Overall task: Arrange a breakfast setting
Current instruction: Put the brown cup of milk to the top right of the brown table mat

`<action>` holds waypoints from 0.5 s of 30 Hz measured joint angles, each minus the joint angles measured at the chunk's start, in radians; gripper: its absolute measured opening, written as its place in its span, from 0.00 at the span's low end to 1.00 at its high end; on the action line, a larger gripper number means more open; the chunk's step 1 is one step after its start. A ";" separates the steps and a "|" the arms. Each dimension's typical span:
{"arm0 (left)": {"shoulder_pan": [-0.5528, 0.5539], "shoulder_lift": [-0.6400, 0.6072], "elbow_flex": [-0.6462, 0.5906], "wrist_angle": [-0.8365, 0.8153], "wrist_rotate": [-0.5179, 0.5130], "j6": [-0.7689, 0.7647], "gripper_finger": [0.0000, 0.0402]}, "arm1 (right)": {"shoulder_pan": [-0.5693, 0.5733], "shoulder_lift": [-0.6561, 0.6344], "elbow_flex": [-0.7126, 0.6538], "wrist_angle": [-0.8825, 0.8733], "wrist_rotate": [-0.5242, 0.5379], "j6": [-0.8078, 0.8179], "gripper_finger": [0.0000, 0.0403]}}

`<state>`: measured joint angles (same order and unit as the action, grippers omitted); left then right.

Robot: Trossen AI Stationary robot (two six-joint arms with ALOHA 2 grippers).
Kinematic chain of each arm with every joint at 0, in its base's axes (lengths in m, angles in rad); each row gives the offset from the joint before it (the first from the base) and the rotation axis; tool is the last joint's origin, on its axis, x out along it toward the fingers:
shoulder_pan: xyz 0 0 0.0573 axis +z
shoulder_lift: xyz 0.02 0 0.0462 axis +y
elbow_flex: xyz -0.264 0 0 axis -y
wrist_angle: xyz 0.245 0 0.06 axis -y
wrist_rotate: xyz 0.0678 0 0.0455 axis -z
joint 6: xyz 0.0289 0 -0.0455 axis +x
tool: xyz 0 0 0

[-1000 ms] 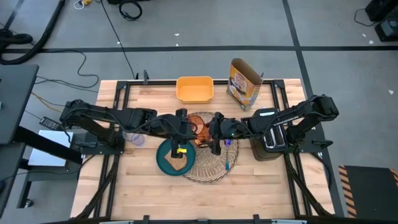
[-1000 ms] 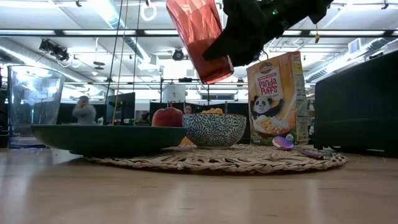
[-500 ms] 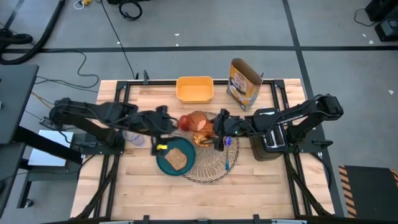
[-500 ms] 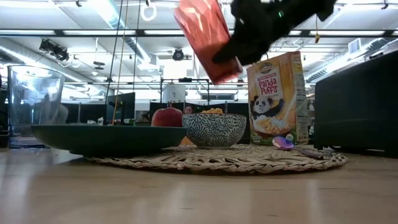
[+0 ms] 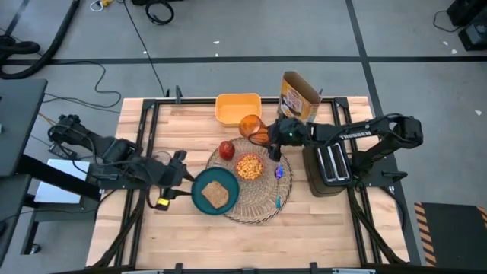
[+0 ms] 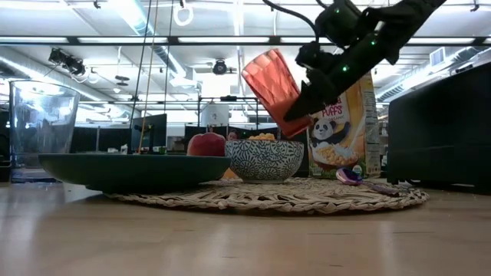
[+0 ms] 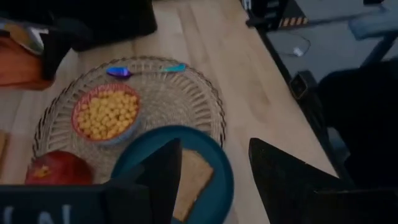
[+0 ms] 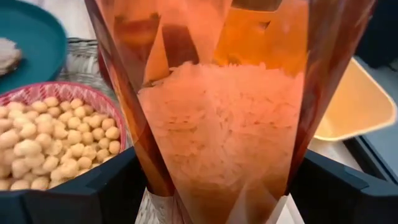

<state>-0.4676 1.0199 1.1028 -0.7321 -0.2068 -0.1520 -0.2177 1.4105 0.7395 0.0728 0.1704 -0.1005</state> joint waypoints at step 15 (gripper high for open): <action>-0.011 -0.061 -0.132 0.132 -0.070 -0.019 0.48 | -0.121 0.011 -0.235 0.449 -0.257 -0.075 0.84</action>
<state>-0.4789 0.9592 0.9710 -0.5999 -0.2767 -0.1707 -0.3383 1.4216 0.5044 0.5217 -0.0865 -0.1756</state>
